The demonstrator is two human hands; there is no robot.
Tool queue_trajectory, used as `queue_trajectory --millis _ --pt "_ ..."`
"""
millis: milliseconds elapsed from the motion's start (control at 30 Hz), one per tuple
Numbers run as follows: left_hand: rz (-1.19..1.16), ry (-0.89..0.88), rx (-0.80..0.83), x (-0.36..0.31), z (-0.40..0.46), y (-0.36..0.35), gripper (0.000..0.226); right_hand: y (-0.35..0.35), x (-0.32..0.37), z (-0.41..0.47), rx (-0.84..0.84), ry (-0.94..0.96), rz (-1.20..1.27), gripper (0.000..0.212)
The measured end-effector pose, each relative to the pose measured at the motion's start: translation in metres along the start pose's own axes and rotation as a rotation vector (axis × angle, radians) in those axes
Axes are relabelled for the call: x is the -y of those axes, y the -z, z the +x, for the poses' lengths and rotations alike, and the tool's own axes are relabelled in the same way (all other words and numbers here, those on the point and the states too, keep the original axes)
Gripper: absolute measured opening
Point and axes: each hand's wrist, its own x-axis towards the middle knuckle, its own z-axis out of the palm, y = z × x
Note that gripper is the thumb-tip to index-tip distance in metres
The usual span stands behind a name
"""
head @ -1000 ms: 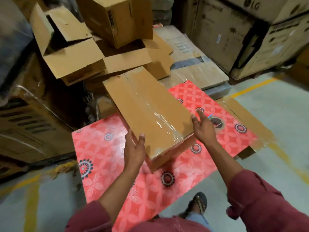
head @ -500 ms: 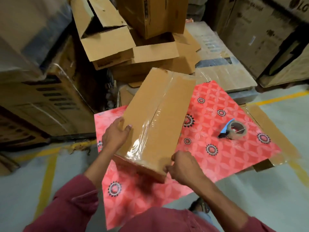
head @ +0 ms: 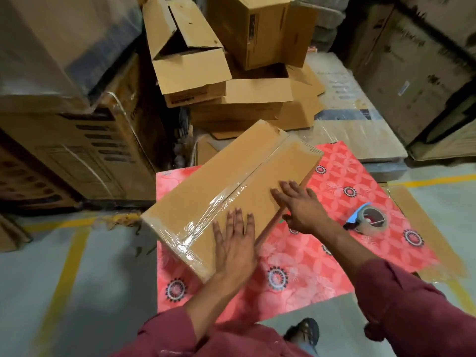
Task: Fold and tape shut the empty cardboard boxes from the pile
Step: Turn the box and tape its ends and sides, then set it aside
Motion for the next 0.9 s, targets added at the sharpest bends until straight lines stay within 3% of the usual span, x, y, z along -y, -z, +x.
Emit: queue_trajectory --millis 100,200,367,567,633,700,767,833,900 --pt "0.011 -0.059 0.05 0.025 -0.001 0.013 0.078 -0.009 0.01 -0.009 0.02 -0.03 -0.017 0.093" --pt "-0.066 -0.025 0.052 0.068 0.002 0.032 0.09 -0.008 0.032 -0.021 0.008 -0.022 -0.02 0.081" --pt "0.164 0.007 0.003 0.156 0.045 0.045 0.086 0.004 0.095 -0.042 0.029 0.067 -0.039 0.073" --pt "0.263 0.373 -0.147 0.185 0.095 0.07 0.074 0.031 0.175 -0.037 0.011 0.202 0.135 0.05" --pt "0.062 0.52 -0.224 0.185 0.099 0.062 0.079 0.039 0.176 -0.032 0.015 0.207 0.36 0.054" --pt "-0.37 0.643 -0.336 0.172 0.087 0.055 0.079 0.039 0.153 -0.024 -0.028 0.139 0.556 0.055" --pt "-0.815 0.707 -0.437 0.141 0.065 0.037 0.068 0.035 0.112 -0.011 -0.13 0.046 0.562 0.057" --pt "-1.12 0.7 -0.407 0.102 0.03 0.01 0.075 0.032 0.063 0.002 -0.198 -0.097 0.509 0.059" --pt "-1.359 0.651 -0.275 0.065 0.001 -0.01 0.097 0.024 0.011 0.015 -0.196 -0.257 0.444 0.06"
